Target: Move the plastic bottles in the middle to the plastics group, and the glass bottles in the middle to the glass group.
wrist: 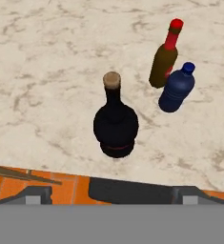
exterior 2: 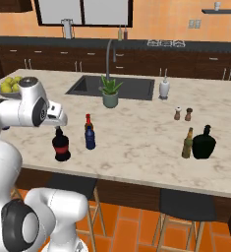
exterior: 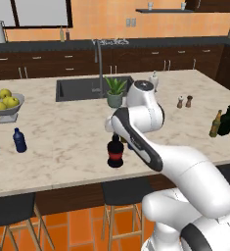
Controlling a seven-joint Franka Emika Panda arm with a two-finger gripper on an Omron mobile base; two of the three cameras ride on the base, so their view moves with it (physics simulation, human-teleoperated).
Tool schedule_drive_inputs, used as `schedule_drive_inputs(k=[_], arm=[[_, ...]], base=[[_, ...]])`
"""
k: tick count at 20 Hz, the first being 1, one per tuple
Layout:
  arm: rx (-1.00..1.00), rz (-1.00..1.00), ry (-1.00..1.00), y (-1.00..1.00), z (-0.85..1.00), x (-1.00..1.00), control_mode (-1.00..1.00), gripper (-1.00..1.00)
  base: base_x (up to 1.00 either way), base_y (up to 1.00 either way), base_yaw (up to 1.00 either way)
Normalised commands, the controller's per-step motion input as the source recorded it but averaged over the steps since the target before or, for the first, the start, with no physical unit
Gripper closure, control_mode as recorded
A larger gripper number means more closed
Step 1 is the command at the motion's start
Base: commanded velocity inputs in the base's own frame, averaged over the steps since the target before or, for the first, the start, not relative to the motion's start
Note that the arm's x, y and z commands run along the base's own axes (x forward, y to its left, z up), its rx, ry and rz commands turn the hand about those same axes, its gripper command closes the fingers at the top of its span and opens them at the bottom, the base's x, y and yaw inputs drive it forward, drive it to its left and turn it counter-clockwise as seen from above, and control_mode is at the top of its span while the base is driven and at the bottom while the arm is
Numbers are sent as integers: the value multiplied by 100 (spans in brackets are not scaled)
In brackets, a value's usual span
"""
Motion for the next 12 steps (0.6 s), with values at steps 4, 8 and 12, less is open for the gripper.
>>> schedule_drive_inputs(k=[4, 8, 12], arm=[[-1, 11, 0, 0, -22, 31, -100, -100], [-1, 1, -3, 0, -27, 33, -100, -100], [-5, 0, 0, 3, -32, 22, -100, -100]], base=[[0, 0, 0], [0, 0, 0], [0, 0, 0]])
